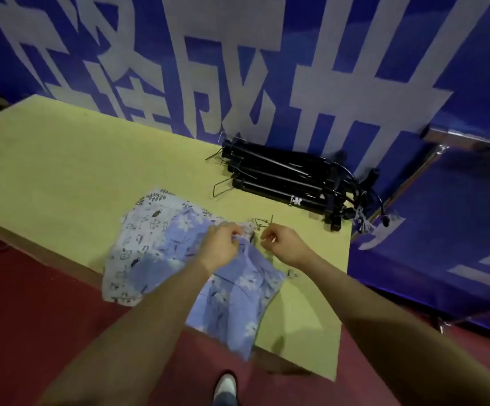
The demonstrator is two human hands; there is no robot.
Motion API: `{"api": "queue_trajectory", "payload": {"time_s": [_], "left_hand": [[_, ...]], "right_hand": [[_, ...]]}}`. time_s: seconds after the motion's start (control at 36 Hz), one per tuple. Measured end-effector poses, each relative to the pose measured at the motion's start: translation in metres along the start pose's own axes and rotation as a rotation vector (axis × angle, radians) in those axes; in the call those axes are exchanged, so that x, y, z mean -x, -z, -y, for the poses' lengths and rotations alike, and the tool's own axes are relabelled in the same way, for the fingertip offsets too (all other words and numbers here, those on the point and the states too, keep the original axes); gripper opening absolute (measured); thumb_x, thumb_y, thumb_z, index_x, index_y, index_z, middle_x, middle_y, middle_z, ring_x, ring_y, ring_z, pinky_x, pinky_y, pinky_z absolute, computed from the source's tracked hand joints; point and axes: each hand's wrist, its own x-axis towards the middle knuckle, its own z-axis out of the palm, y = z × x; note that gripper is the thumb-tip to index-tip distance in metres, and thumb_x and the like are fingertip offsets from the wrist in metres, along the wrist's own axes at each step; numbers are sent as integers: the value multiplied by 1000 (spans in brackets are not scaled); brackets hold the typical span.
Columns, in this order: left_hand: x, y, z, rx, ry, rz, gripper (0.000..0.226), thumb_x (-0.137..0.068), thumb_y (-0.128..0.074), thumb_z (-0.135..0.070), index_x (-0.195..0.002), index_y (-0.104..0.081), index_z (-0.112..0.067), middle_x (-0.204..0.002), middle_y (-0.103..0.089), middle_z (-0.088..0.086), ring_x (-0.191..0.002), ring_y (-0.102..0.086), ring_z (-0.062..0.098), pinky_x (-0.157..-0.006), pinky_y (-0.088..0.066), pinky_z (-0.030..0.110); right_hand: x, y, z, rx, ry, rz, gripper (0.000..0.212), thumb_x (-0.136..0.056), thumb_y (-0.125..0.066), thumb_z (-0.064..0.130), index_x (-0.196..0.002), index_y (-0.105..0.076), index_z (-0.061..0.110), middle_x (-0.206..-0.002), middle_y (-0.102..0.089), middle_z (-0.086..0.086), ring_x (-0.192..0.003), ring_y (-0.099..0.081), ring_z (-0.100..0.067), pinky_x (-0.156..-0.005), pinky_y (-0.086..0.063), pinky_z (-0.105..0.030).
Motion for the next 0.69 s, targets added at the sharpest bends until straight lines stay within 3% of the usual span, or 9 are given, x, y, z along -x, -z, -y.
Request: {"api": "queue_trajectory", "payload": {"time_s": [0.08, 0.14, 0.19, 0.25, 0.31, 0.39, 0.5, 0.61, 0.69], "left_hand": [[-9, -7, 8, -201, -26, 75, 38, -98, -43, -12, -135, -46, -15, -144, -41, 4, -125, -34, 34, -101, -33, 40], [-11, -10, 9, -265, -52, 112, 43, -98, -44, -15, -141, -39, -19, -151, -32, -2, -129, -29, 33, -104, -28, 41], [-16, -13, 15, -318, -83, 120, 47, -98, -43, -16, -144, -34, -21, -154, -27, -4, -131, -27, 32, -105, -26, 41], [-19, -15, 22, -344, -114, 130, 48, -98, -42, -18, -145, -31, -23, -154, -26, -5, -132, -26, 31, -105, -24, 40], [-20, -15, 25, -332, -129, 136, 47, -98, -40, -21, -145, -31, -24, -152, -30, -4, -131, -28, 31, -104, -24, 39], [-26, -10, 25, -344, -153, 68, 38, -99, -40, -26, -137, -42, -22, -139, -41, 2, -122, -34, 32, -98, -27, 38], [-31, 6, 21, -373, -212, -93, 24, -99, -38, -24, -116, -52, -13, -118, -45, 7, -110, -36, 29, -86, -24, 32], [-39, 32, 16, -364, -175, -234, 23, -95, -39, -18, -111, -52, -8, -117, -46, 9, -110, -36, 29, -90, -27, 34], [-43, 51, 15, -391, -194, -290, 25, -96, -38, -18, -111, -53, -6, -116, -44, 10, -108, -36, 29, -92, -29, 34]], "right_hand": [[-8, -19, -6, 227, -122, 134, 34, -93, -47, 21, -125, -51, 13, -121, -59, -11, -114, -50, -33, -95, -38, -40], [-9, -29, -9, 269, -193, 195, 41, -92, -49, 26, -131, -43, 17, -124, -56, -9, -119, -45, -31, -95, -30, -39], [-14, -36, -11, 317, -205, 202, 34, -89, -52, 28, -122, -46, 21, -114, -57, -8, -114, -46, -30, -89, -28, -38], [-16, -37, -11, 315, -159, 135, 4, -87, -53, 24, -86, -50, 22, -85, -53, -5, -98, -49, -28, -80, -24, -36], [-16, -35, -7, 198, -99, 51, 30, -87, -55, 19, -63, -37, 20, -64, -39, 0, -75, -45, -25, -70, -24, -33], [-15, -27, 2, -3, 30, -26, 27, -90, -58, 13, -65, -48, 9, -62, -42, -4, -61, -38, -17, -56, -24, -27], [-20, -15, 15, -122, 45, -78, 23, -91, -60, 18, -75, -53, 4, -67, -45, -7, -60, -36, -15, -55, -27, -29], [-23, -3, 21, -142, -3, -92, 31, -86, -67, 24, -73, -49, 2, -67, -42, -9, -60, -37, -19, -58, -29, -31], [-23, 4, 23, -115, -41, -97, 20, -81, -66, 19, -72, -53, 7, -66, -47, -5, -60, -39, -18, -59, -30, -31]]}}
